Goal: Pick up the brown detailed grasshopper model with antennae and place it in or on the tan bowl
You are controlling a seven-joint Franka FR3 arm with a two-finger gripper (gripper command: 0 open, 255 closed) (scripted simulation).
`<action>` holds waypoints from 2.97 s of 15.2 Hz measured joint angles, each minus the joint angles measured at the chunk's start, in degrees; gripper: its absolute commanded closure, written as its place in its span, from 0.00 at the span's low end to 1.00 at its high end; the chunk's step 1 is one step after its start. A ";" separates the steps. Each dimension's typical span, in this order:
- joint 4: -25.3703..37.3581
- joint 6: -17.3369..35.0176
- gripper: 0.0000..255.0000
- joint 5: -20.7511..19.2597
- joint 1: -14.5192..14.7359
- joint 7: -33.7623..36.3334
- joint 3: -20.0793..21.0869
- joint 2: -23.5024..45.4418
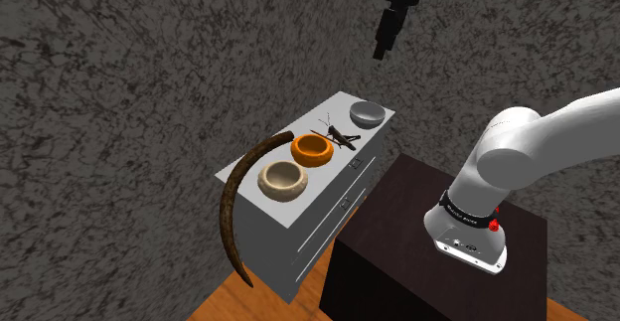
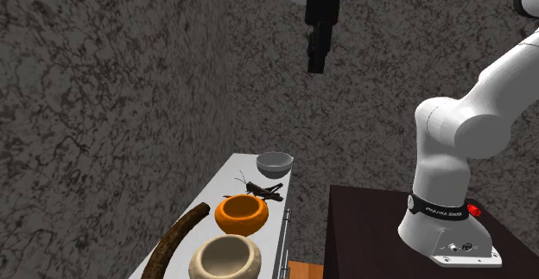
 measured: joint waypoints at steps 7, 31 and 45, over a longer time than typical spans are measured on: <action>-6.92 9.75 0.00 -1.10 -1.39 -3.28 -3.14 2.18; -11.03 55.93 0.00 13.94 -1.70 -30.29 -19.50 42.75; 6.82 64.08 0.00 40.80 -11.84 -55.06 -11.60 72.04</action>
